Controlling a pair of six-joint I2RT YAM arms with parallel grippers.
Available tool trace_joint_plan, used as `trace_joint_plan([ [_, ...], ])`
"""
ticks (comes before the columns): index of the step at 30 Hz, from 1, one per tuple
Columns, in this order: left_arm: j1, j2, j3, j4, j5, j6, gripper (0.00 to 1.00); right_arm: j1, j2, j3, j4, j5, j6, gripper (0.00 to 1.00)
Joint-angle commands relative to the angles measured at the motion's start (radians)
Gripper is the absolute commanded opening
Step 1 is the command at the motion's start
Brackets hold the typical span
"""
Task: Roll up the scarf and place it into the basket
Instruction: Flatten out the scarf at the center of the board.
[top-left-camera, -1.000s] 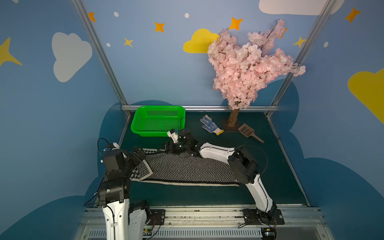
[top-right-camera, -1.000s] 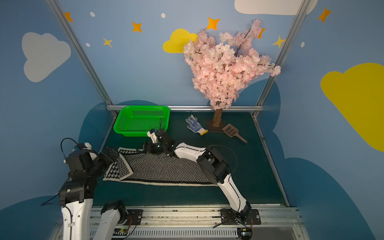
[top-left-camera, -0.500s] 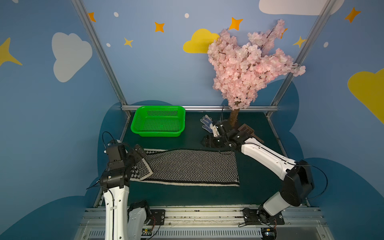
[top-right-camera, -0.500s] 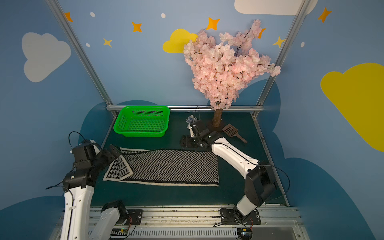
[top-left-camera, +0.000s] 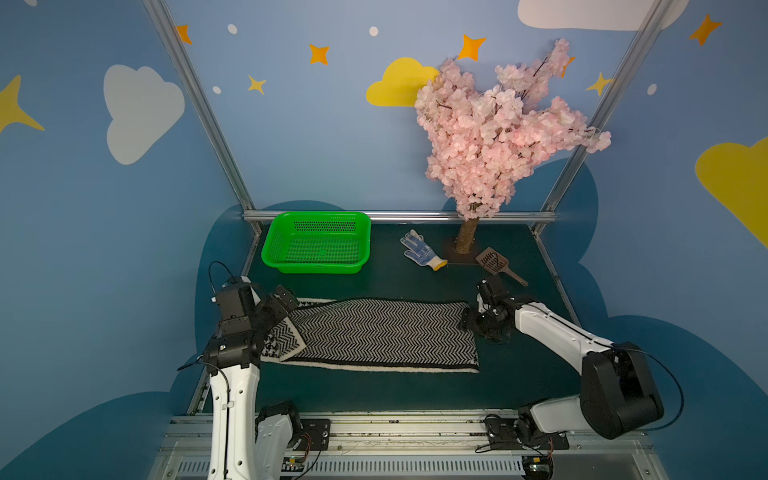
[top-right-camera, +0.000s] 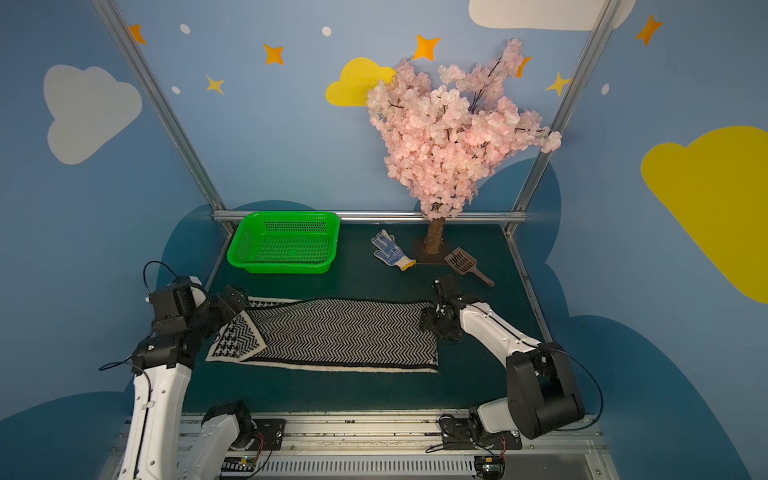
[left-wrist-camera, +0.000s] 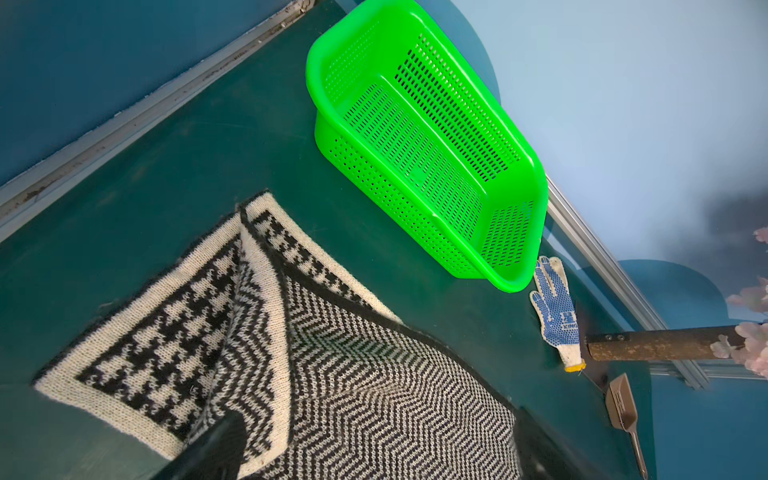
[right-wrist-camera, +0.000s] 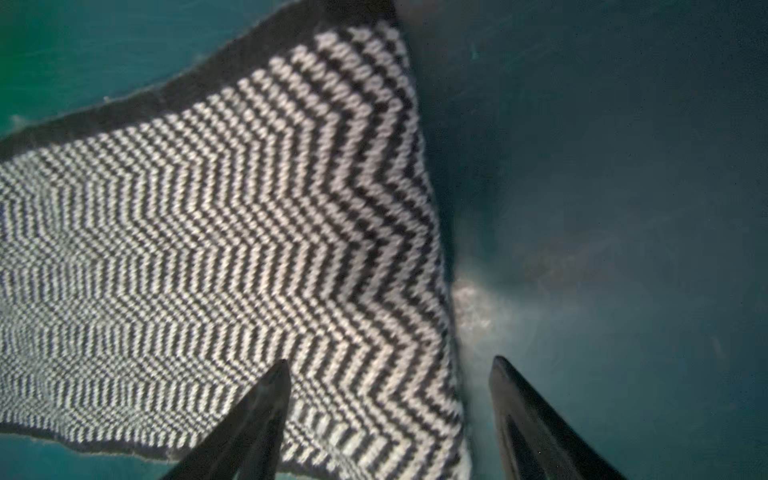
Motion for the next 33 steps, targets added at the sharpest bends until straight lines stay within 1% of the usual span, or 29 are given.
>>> trace_joint_plan([
  [1, -0.001, -0.01, -0.022, 0.017, 0.03, 0.018, 1.0, -0.048, 0.078, 0.036, 0.039, -0.081, -0.067, 0.74],
  [2, 0.0, -0.009, -0.025, 0.02, 0.035, 0.02, 1.0, -0.059, 0.1, 0.042, 0.043, -0.091, -0.072, 0.73],
  [4, 0.0, -0.005, -0.03, 0.021, 0.04, 0.025, 1.0, -0.071, 0.141, 0.048, 0.06, -0.109, -0.08, 0.68],
  [6, 0.0, -0.002, -0.03, 0.018, 0.037, 0.032, 1.0, -0.072, 0.165, 0.04, 0.086, -0.122, -0.079, 0.67],
  [8, 0.0, -0.004, -0.03, 0.018, 0.031, 0.034, 1.0, -0.07, 0.188, 0.032, 0.109, -0.148, -0.077, 0.56],
  [9, 0.0, -0.005, -0.029, 0.019, 0.032, 0.034, 1.0, -0.07, 0.196, 0.026, 0.117, -0.155, -0.072, 0.49],
  [10, 0.0, -0.004, -0.027, 0.017, 0.032, 0.034, 1.0, -0.069, 0.199, 0.014, 0.128, -0.156, -0.068, 0.37],
  [11, 0.0, -0.003, -0.025, 0.017, 0.033, 0.034, 1.0, -0.069, 0.199, 0.005, 0.137, -0.154, -0.063, 0.22],
  [12, 0.0, -0.004, -0.024, 0.017, 0.034, 0.033, 1.0, -0.07, 0.196, -0.004, 0.142, -0.151, -0.058, 0.09],
  [13, 0.0, -0.001, -0.021, 0.016, 0.034, 0.033, 1.0, -0.071, 0.191, -0.008, 0.14, -0.145, -0.059, 0.0],
  [15, 0.0, 0.004, -0.022, 0.016, 0.037, 0.035, 1.0, -0.082, 0.166, -0.004, 0.11, -0.116, -0.064, 0.0],
  [17, 0.0, 0.014, -0.026, 0.023, 0.048, 0.037, 1.0, -0.113, 0.118, 0.001, 0.084, -0.119, -0.071, 0.0],
  [21, -0.001, 0.049, -0.045, 0.045, 0.079, 0.042, 1.0, -0.224, 0.009, 0.065, -0.023, -0.139, -0.116, 0.0],
  [25, -0.023, 0.095, -0.057, 0.069, 0.071, 0.037, 1.0, -0.345, -0.048, 0.154, -0.145, -0.139, -0.177, 0.0],
  [28, -0.089, 0.146, -0.052, 0.089, 0.047, 0.029, 1.0, -0.4, -0.057, 0.187, -0.192, -0.126, -0.215, 0.0],
  [33, -0.251, 0.259, -0.057, 0.15, -0.008, 0.0, 0.99, -0.429, -0.037, 0.171, -0.192, -0.126, -0.229, 0.0],
])
